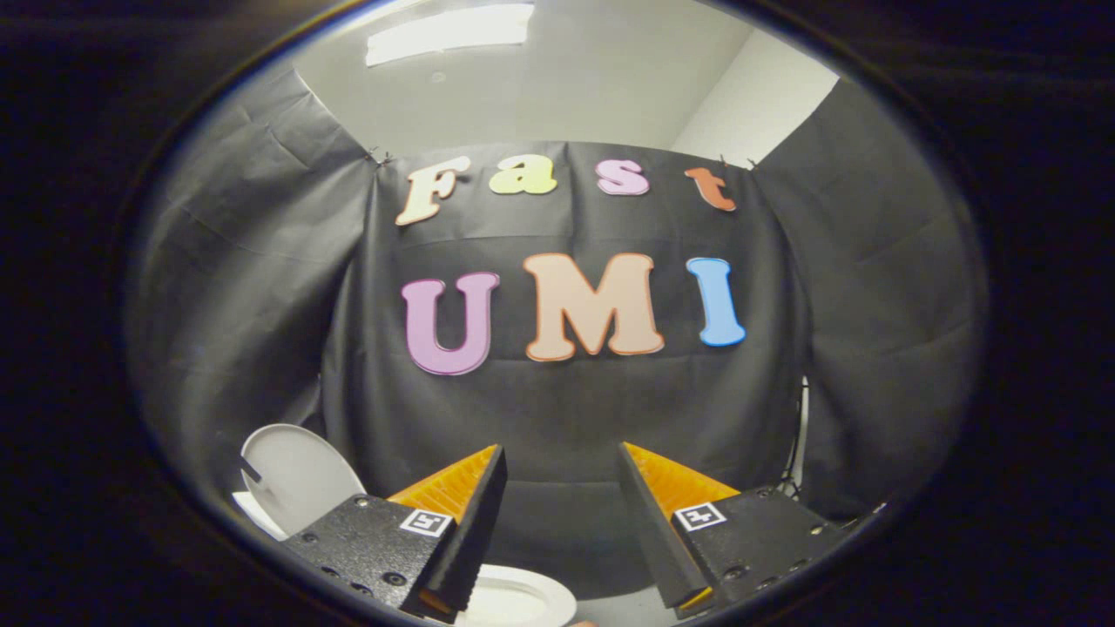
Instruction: Open the toilet lid.
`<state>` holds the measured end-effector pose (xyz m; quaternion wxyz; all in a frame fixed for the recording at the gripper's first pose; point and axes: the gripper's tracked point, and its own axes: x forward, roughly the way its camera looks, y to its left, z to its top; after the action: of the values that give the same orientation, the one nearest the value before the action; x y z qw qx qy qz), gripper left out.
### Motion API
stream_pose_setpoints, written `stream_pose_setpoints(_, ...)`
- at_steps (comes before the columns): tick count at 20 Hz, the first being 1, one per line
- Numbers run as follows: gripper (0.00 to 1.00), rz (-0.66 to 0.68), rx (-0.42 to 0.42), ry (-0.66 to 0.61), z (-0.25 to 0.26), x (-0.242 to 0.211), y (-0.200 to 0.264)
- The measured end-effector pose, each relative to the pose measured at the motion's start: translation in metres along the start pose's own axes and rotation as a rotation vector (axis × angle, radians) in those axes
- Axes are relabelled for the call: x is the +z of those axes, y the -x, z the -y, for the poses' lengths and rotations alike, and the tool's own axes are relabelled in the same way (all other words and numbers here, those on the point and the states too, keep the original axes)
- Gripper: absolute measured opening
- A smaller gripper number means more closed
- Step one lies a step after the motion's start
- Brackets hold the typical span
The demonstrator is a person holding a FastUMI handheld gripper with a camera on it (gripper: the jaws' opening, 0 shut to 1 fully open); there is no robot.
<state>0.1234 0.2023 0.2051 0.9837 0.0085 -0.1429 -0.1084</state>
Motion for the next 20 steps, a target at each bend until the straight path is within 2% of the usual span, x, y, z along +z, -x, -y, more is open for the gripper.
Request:
stream_pose_setpoints(10,0.78,-0.124,-0.102,-0.061,0.107,-0.070,0.043)
stream_pose_setpoints(20,0.78,-0.160,-0.026,-0.054,0.171,-0.108,0.063)
